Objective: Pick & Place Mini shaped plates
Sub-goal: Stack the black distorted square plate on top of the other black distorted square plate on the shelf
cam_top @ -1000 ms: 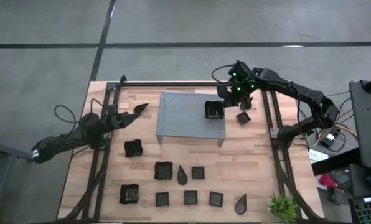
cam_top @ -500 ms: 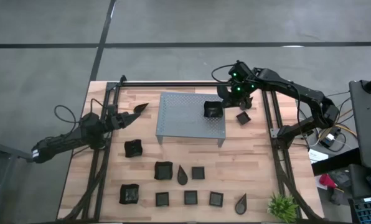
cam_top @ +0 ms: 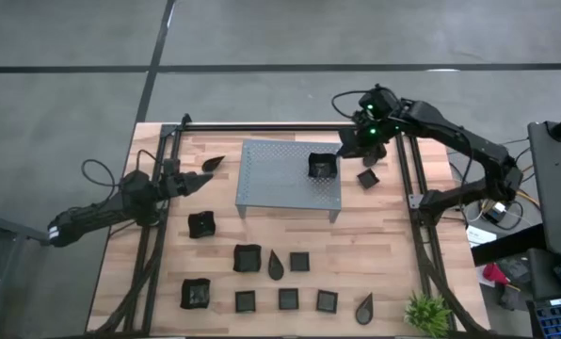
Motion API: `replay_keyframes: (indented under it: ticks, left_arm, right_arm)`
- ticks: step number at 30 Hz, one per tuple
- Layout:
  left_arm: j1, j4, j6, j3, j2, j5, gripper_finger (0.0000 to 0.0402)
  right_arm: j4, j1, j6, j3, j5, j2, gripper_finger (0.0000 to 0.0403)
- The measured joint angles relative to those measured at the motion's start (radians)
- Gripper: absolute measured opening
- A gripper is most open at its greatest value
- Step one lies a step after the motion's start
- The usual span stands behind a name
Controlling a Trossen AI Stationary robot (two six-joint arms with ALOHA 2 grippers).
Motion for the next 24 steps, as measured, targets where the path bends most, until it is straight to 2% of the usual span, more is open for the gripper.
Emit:
replay_keyframes:
  ticks: [7,16,20,24]
  left_arm:
    - [0.0,0.002,-0.088,0.001,0.0,0.021,0.0]
    - [0.0,0.0,-0.065,0.039,0.0,0.056,0.0005]
    - [0.0,-0.077,-0.055,0.07,0.007,0.059,0.0041]
    - [0.0,-0.188,0.03,0.129,0.026,0.144,0.0098]
  right_arm:
    - [0.011,0.032,-0.025,0.004,0.053,-0.111,0.0132]
    - [0.096,0.125,-0.085,0.004,0.185,-0.206,0.0118]
    - [0.093,0.161,-0.027,0.004,0.196,-0.202,0.0114]
    - [0.092,0.197,-0.027,0.003,0.197,-0.177,0.011]
